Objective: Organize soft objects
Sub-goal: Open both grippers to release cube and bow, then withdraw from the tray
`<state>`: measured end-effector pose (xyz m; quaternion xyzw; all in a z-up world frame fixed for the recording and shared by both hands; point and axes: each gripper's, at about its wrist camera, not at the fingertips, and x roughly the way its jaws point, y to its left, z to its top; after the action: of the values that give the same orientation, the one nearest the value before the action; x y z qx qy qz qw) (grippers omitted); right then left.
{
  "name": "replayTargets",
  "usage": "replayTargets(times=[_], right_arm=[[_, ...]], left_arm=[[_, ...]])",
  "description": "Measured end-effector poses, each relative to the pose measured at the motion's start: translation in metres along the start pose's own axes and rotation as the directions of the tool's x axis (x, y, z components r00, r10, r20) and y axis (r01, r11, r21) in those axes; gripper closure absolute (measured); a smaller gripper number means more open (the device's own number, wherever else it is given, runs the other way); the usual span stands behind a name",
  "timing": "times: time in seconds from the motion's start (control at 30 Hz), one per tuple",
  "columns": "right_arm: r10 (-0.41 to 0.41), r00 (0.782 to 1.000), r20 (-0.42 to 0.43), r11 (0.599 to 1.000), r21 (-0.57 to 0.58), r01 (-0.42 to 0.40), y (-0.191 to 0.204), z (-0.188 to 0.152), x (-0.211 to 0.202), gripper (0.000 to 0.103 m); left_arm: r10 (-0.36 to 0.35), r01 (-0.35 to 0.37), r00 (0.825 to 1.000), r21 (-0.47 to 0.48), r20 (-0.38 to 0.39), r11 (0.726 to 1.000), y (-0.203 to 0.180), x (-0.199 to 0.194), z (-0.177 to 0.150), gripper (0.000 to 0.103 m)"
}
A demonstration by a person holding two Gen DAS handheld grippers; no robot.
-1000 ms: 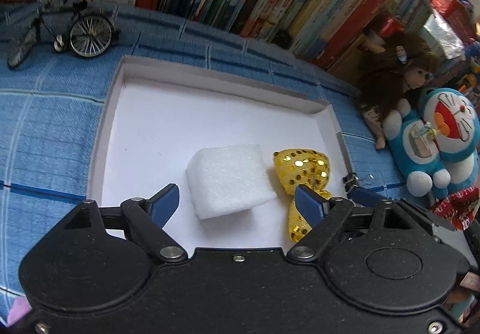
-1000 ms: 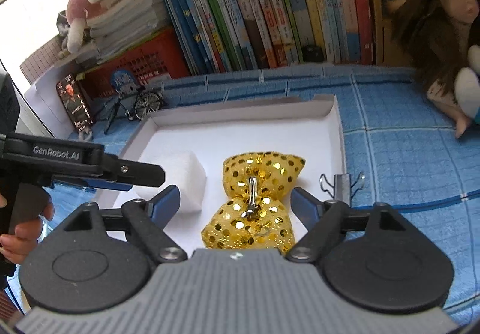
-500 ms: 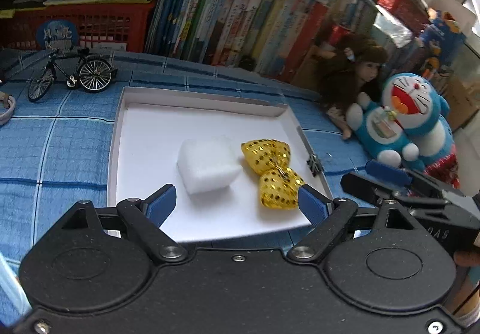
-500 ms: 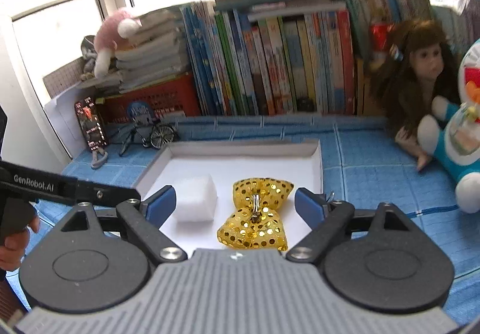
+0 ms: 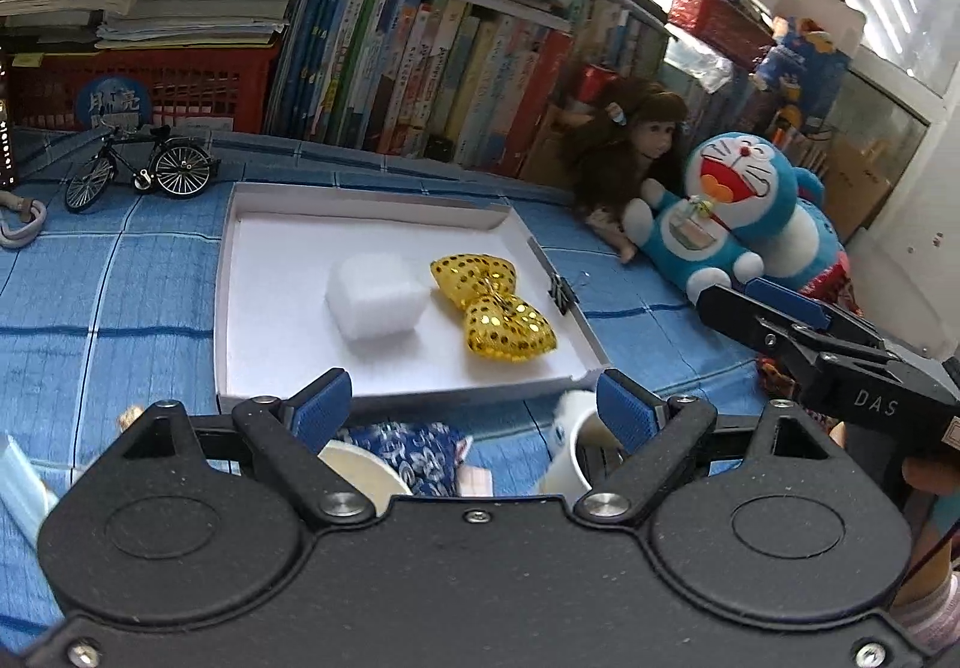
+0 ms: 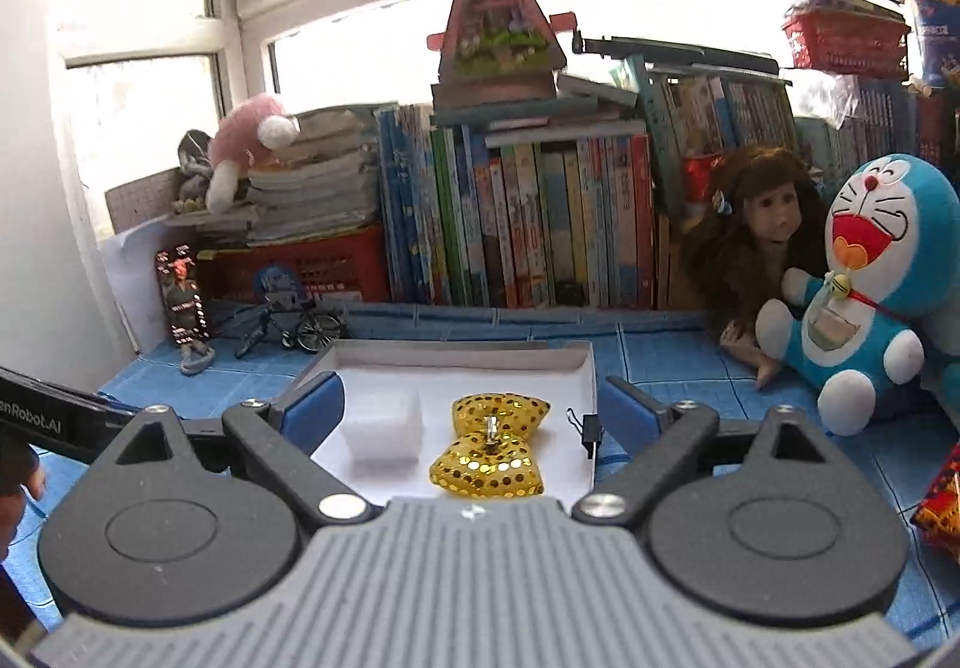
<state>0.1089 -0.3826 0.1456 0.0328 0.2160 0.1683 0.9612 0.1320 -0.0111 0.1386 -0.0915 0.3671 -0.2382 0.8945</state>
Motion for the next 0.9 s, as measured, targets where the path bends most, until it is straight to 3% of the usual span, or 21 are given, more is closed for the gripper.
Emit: replayTargets(times=[0.3,0.53,0.9], right_arm=[[-0.042,0.995,0.094,0.999,-0.006,0.043,0.009,-0.033,-0.035,0.007],[-0.058,0.993,0.101,0.998,-0.003,0.058,0.015,-0.062,-0.047,0.007],[-0.120,0.983,0.136,0.992,-0.030,0.126,0.027,-0.094,-0.065,0.005]], left_arm=[[0.002,-0.005,0.996,0.038,0.089,0.999,-0.002,-0.029,-0.039,0.011],[0.008,-0.013,0.992,0.039,0.125,0.999,0.001,-0.038,-0.068,0.010],[0.083,-0.093,0.976,0.043,0.201,0.995,0.009,-0.051,-0.107,0.008]])
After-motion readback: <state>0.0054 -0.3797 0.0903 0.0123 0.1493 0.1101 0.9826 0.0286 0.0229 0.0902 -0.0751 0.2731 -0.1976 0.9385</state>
